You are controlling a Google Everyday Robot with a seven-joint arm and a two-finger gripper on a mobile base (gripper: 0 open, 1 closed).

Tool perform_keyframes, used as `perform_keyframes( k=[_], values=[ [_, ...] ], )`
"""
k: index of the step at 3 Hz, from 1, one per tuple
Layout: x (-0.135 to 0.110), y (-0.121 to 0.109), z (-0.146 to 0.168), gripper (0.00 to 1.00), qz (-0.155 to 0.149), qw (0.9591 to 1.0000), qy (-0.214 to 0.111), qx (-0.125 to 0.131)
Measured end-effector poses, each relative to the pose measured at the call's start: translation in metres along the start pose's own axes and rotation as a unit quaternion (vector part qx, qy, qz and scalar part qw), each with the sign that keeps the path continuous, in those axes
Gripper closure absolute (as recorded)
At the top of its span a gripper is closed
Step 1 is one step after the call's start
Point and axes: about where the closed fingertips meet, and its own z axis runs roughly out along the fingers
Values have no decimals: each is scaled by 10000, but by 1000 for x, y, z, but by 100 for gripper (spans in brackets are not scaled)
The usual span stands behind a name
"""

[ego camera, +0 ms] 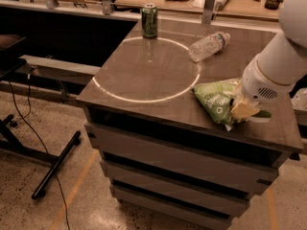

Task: Move green jalapeno chip bag near water bottle

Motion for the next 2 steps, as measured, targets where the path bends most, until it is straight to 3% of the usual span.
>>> perform_keyframes(
  k=[2],
  values=[
    [-4,-76,-63,100,336,9963,189,767]
  ],
)
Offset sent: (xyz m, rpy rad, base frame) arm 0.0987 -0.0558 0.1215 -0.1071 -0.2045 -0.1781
